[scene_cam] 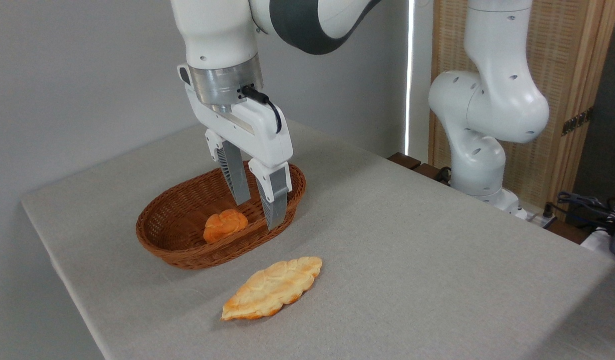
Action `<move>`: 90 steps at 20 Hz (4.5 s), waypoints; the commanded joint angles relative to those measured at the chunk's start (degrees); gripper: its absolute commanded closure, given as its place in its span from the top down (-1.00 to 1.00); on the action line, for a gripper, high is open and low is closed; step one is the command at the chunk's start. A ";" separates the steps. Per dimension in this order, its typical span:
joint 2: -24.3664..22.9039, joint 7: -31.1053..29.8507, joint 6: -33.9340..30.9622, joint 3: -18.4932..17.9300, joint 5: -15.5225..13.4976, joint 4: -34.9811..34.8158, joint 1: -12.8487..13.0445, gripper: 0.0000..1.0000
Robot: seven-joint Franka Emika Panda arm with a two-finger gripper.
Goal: Put bread into the basket
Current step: 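Move the gripper over the golden flatbread and lower onto it, then close the gripper on the flatbread's edge, then lift the flatbread and carry it over the wicker basket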
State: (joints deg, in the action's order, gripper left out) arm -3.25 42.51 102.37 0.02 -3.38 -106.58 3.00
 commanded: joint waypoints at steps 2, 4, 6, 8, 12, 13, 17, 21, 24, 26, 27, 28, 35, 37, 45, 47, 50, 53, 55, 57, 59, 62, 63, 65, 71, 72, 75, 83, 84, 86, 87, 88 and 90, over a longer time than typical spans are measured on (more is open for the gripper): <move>-0.09 1.96 3.97 -2.22 0.21 -3.11 0.07 1.00; 0.18 3.10 5.03 -2.48 0.21 -4.16 0.07 1.00; 0.61 3.63 6.08 -2.75 0.30 -5.30 0.07 1.00; 1.49 3.63 7.30 -2.75 0.30 -5.57 0.07 1.00; 3.51 3.54 9.94 -2.75 0.30 -5.57 0.07 1.00; 4.21 3.54 10.47 -2.75 0.30 -5.57 0.07 1.00; 6.32 3.54 12.50 -2.75 0.48 -5.57 0.16 1.00; 8.35 3.63 14.08 -2.75 0.92 -5.48 0.07 1.00; 9.23 3.63 14.34 -2.75 1.00 -5.40 0.07 1.00; 9.75 3.63 14.52 -2.75 1.09 -5.40 0.16 1.00; 10.02 3.63 14.87 -2.75 1.09 -5.40 0.16 1.00; 10.02 3.63 15.05 -2.75 1.09 -5.40 0.07 1.00; 10.63 6.88 15.14 -2.83 3.81 -5.40 -0.02 0.86; 10.72 7.14 15.05 -2.83 4.43 -5.40 0.07 0.64; 10.81 7.23 15.22 -2.75 4.43 -5.31 -0.02 -0.10; 10.81 7.23 15.49 -2.75 4.43 -5.22 0.07 -0.15; 10.81 7.23 15.66 -2.75 4.43 -5.13 -0.02 -0.16; 10.81 7.23 15.66 -2.75 4.43 -5.04 -0.02 -0.16; 10.81 7.23 15.66 -2.75 4.43 -5.04 -0.02 -0.16; 10.55 7.15 15.66 -2.83 4.43 -4.87 -0.02 -0.16; 10.37 7.15 15.66 -2.75 4.43 -4.87 0.07 -0.28; 10.20 7.15 15.58 -2.75 4.43 -4.78 0.07 -0.34; 10.20 7.15 15.58 -2.75 4.43 -4.78 0.07 -0.34; 10.20 7.06 15.49 -2.75 4.43 -4.78 0.07 -0.34; 9.58 7.14 15.05 -2.75 4.35 -3.21 0.07 -0.29; 9.41 6.97 14.96 -2.75 3.91 -2.85 0.07 -0.29; 8.71 6.18 13.65 -2.22 3.64 -2.32 0.25 -0.27; 4.49 4.52 9.78 -0.11 -2.94 -1.09 0.69 -0.26; 3.87 3.03 8.47 0.15 -3.65 -0.39 0.77 -0.26; 2.99 0.22 6.01 2.95 -4.97 0.49 0.77 -0.22; 2.82 -0.75 5.73 3.66 -4.97 0.49 0.77 -0.19; 2.73 -2.85 5.56 5.15 -4.97 0.49 0.77 -0.17; 2.81 -5.23 5.38 7.87 -4.97 0.49 0.77 -0.17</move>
State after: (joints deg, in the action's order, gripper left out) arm -0.33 42.02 109.19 3.99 -7.48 -106.74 3.62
